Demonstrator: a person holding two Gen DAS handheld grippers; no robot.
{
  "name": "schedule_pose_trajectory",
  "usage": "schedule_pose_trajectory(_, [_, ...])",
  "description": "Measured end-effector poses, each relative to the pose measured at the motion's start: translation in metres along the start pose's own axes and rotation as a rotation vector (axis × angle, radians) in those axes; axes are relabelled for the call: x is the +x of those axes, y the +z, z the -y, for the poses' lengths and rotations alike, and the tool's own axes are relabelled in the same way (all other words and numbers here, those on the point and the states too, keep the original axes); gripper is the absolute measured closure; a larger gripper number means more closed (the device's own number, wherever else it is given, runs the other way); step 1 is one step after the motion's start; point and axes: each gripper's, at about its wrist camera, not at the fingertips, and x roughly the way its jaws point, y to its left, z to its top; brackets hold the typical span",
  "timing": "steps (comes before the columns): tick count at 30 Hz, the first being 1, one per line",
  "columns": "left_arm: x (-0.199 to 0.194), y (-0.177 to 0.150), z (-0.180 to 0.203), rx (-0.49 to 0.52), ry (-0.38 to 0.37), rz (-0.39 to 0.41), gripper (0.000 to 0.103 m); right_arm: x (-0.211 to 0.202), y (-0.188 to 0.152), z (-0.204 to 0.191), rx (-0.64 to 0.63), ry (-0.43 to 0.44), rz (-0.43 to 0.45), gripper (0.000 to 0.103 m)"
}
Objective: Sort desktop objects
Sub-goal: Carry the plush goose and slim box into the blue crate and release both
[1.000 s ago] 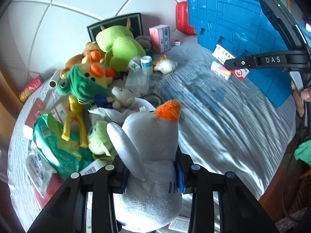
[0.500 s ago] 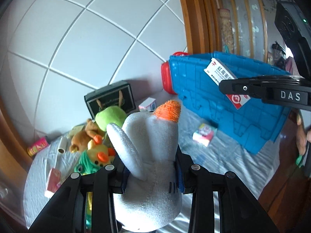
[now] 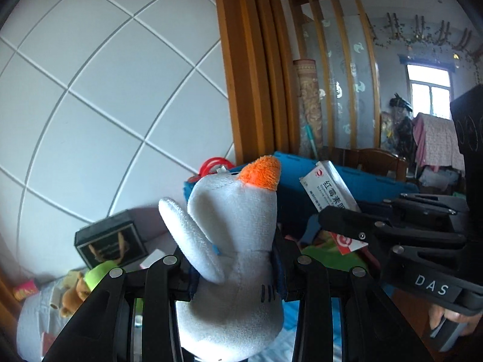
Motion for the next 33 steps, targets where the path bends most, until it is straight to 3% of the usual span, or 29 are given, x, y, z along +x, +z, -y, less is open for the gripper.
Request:
schedule_pose_trajectory(9, [0.07,0.037,0.082,0.01,-0.018,-0.043,0.067,-0.009,0.015,0.127,0.093,-0.095,-0.014,0.086])
schedule_pose_trajectory(20, [0.116,0.043,0.11,0.002,0.027,-0.144,0.064,0.012,0.01,0.187,0.153,-0.162,-0.036,0.086])
schedule_pose_trajectory(21, [0.117,0.044,0.111,0.002,0.034,-0.149,0.061,0.013,0.011,0.19,0.159,-0.172,-0.033,0.085])
schedule_pose_trajectory(23, [0.117,0.046,0.112,0.003,0.046,-0.147,0.047,0.015,0.012,0.195,0.167,-0.191,-0.031,0.085])
schedule_pose_trajectory(24, [0.115,0.048,0.113,0.003,0.053,-0.136,0.031,0.015,0.013,0.197,0.169,-0.2,-0.028,0.085])
schedule_pose_trajectory(25, [0.113,0.051,0.114,0.002,0.06,-0.125,0.028,0.014,0.014,0.198,0.169,-0.206,-0.024,0.081])
schedule_pose_trajectory(27, [0.109,0.055,0.116,0.0,0.067,-0.107,0.028,0.011,0.015,0.199,0.17,-0.22,-0.013,0.062])
schedule_pose_trajectory(28, [0.108,0.057,0.117,-0.003,0.068,-0.105,0.028,0.009,0.015,0.198,0.165,-0.233,-0.004,0.046])
schedule_pose_trajectory(29, [0.106,0.058,0.117,-0.006,0.07,-0.106,0.028,0.007,0.016,0.197,0.157,-0.243,0.001,0.039])
schedule_pose_trajectory(33, [0.095,0.057,0.118,-0.01,0.087,-0.081,0.028,-0.005,0.019,0.189,0.141,-0.225,0.033,0.039])
